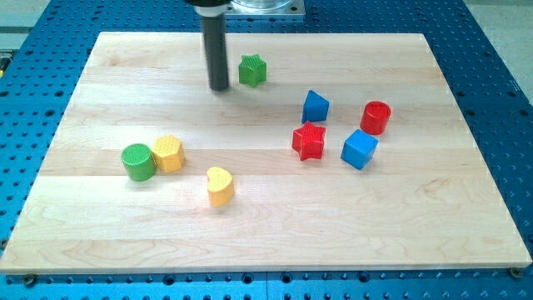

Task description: Place the green star at the top right of the triangle

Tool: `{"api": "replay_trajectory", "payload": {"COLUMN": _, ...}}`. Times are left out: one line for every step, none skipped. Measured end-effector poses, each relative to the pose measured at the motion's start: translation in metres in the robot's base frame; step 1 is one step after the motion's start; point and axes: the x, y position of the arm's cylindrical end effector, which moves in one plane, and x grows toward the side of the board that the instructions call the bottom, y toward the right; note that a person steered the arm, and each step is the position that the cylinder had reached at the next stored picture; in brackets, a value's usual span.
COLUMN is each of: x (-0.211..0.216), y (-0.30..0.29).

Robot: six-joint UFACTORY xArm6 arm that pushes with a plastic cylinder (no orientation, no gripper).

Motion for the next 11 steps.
{"api": "replay_trajectory", "payload": {"x": -0.019, "y": 0.041}}
{"api": "replay_trajectory", "payload": {"x": -0.022, "y": 0.149}}
{"api": "replay_trajectory", "payload": {"x": -0.029, "y": 0.164}}
{"api": "replay_trajectory", "payload": {"x": -0.059, "y": 0.142}}
{"api": "replay_trajectory", "payload": {"x": -0.065, "y": 0.207}}
{"api": "replay_trajectory", "payload": {"x": -0.054, "y": 0.233}}
{"api": "replay_trajectory", "payload": {"x": -0.049, "y": 0.252}}
{"api": "replay_trajectory", "payload": {"x": -0.078, "y": 0.233}}
{"api": "replay_trajectory", "payload": {"x": -0.077, "y": 0.209}}
{"api": "replay_trajectory", "payload": {"x": -0.051, "y": 0.209}}
{"api": "replay_trajectory", "payload": {"x": -0.028, "y": 0.213}}
